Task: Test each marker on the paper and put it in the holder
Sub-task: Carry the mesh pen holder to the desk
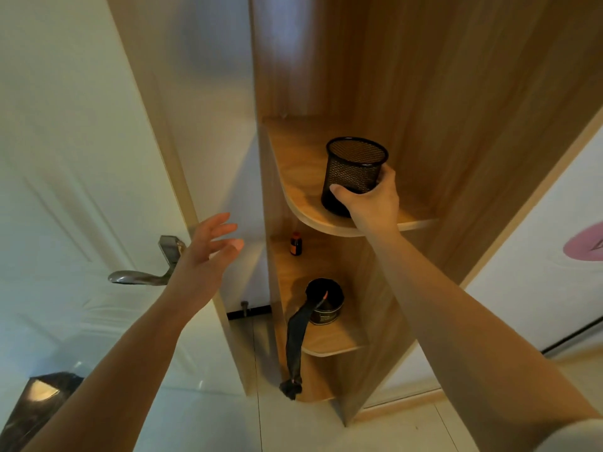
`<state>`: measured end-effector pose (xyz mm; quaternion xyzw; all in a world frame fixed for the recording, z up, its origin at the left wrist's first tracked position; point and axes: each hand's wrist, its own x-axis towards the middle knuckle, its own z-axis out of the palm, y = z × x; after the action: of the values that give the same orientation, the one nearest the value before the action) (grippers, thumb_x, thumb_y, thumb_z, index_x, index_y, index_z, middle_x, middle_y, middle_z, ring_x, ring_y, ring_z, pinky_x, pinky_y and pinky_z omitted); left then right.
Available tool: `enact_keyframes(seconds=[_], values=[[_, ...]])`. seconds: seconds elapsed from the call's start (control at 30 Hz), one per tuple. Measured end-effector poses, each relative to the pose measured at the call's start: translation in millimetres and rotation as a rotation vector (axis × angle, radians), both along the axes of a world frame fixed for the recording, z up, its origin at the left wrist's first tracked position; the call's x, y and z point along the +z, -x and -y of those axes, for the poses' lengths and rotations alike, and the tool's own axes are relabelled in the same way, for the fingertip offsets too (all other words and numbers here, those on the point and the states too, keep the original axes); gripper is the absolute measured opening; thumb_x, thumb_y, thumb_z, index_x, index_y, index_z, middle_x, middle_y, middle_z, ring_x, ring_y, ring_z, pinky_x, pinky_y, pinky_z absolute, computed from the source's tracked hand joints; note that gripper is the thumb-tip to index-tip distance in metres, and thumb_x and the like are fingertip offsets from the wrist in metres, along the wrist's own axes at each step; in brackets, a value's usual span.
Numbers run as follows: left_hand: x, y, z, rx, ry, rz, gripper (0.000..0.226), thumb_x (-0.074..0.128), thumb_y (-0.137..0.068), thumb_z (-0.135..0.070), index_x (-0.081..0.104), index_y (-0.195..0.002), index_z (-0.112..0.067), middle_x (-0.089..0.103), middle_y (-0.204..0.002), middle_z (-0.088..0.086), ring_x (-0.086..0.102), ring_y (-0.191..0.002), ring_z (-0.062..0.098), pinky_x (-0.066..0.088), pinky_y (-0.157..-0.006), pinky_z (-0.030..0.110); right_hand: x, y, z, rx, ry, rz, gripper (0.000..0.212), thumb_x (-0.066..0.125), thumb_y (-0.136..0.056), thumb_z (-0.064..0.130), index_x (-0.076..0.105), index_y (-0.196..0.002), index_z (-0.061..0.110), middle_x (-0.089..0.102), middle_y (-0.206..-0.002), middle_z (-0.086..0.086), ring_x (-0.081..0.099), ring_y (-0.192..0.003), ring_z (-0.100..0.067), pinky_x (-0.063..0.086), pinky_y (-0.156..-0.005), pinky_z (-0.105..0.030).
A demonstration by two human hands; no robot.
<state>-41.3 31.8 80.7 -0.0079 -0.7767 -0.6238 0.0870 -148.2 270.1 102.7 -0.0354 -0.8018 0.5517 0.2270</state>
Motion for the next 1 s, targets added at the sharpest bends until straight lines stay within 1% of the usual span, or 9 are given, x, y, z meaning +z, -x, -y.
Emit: enact_keyframes(seconds=[0.13, 0.2, 0.27, 0.37, 0.5, 0.63, 0.7, 0.87, 1.0], values=[[-5.5, -11.3, 0.2, -0.024, 0.011, -0.011, 0.039, 0.052, -0.09, -0.019, 0.042, -0.122, -0.039, 0.052, -0.124, -0.012, 0.052, -0.112, 0.009, 0.043, -0.095, 0.037, 4.5, -31.8, 7.7, 0.107, 0.08, -0.073, 0.081, 0.082, -0.06, 0.035, 0.039, -0.128, 0.02, 0.052, -0.113, 0.015, 0.052, -0.105, -0.003, 0.042, -0.08, -0.007], [-12.0, -20.1, 2.4, -0.043, 0.052, -0.021, 0.041, 0.053, -0.09, -0.018, 0.041, -0.121, -0.041, 0.051, -0.123, -0.015, 0.052, -0.11, 0.005, 0.043, -0.092, 0.032, 1.0, -58.8, 11.9, 0.187, 0.1, -0.084, 0.077, 0.08, -0.057, 0.041, 0.041, -0.122, 0.03, 0.052, -0.112, 0.02, 0.052, -0.103, 0.004, 0.043, -0.081, -0.005], [-21.7, -33.2, 4.4, -0.052, 0.091, -0.04, 0.041, 0.053, -0.089, -0.017, 0.041, -0.117, -0.044, 0.052, -0.119, -0.02, 0.052, -0.106, -0.006, 0.043, -0.084, 0.019, -14.5, -87.7, 13.7, 0.261, 0.139, -0.063, 0.073, 0.08, -0.054, 0.044, 0.041, -0.116, 0.042, 0.054, -0.116, 0.016, 0.054, -0.109, 0.001, 0.047, -0.091, -0.019], [-44.3, -57.8, 7.5, -0.033, 0.17, -0.059, 0.04, 0.054, -0.087, -0.019, 0.043, -0.116, -0.043, 0.051, -0.115, -0.027, 0.05, -0.102, -0.016, 0.043, -0.072, 0.004, -57.6, -130.1, 14.3, 0.325, 0.147, 0.013, 0.077, 0.083, -0.055, 0.039, 0.043, -0.121, 0.035, 0.057, -0.12, 0.009, 0.055, -0.113, -0.006, 0.048, -0.094, -0.034], [-86.5, -93.6, 9.7, -0.061, 0.149, 0.114, 0.042, 0.051, -0.075, -0.045, 0.039, -0.115, -0.049, 0.047, -0.119, -0.029, 0.05, -0.109, -0.007, 0.04, -0.077, 0.008, -132.7, -174.0, 14.6, 0.298, 0.105, 0.26, 0.08, 0.082, -0.051, 0.041, 0.045, -0.12, 0.03, 0.057, -0.117, 0.01, 0.055, -0.111, -0.008, 0.049, -0.094, -0.038], [-141.5, -137.8, 18.1, -0.029, 0.139, 0.28, 0.044, 0.055, -0.085, -0.029, 0.039, -0.126, -0.035, 0.049, -0.125, -0.015, 0.051, -0.112, 0.004, 0.043, -0.083, 0.016, -196.2, -213.5, 16.0, 0.262, 0.102, 0.49, 0.075, 0.082, -0.046, 0.041, 0.047, -0.112, 0.031, 0.06, -0.112, 0.003, 0.059, -0.105, -0.015, 0.051, -0.088, -0.043], [-166.0, -162.8, 25.4, 0.001, 0.119, 0.343, 0.043, 0.056, -0.086, -0.025, 0.04, -0.125, -0.035, 0.05, -0.123, -0.014, 0.052, -0.112, 0.007, 0.045, -0.086, 0.021, -219.8, -229.7, 18.5, 0.265, 0.074, 0.585, 0.075, 0.081, -0.045, 0.042, 0.047, -0.11, 0.03, 0.06, -0.109, 0.002, 0.059, -0.102, -0.016, 0.052, -0.086, -0.044], [-208.3, -222.0, 46.7, 0.091, 0.08, 0.476, 0.04, 0.057, -0.087, -0.024, 0.041, -0.117, -0.046, 0.052, -0.119, -0.022, 0.053, -0.109, 0.002, 0.043, -0.079, 0.013, -258.6, -247.6, 30.3, 0.352, 0.023, 0.706, 0.073, 0.083, -0.048, 0.036, 0.049, -0.113, 0.029, 0.061, -0.109, 0.002, 0.059, -0.102, -0.016, 0.052, -0.086, -0.045], [-219.9, -268.0, 54.5, 0.298, 0.031, 0.529, 0.04, 0.056, -0.088, -0.026, 0.041, -0.121, -0.041, 0.052, -0.116, -0.024, 0.053, -0.105, -0.004, 0.041, -0.077, 0.012, -274.6, -248.1, 43.0, 0.553, -0.1, 0.731, 0.078, 0.084, -0.053, 0.034, 0.048, -0.121, 0.026, 0.059, -0.117, 0.003, 0.056, -0.108, -0.015, 0.05, -0.092, -0.042]])
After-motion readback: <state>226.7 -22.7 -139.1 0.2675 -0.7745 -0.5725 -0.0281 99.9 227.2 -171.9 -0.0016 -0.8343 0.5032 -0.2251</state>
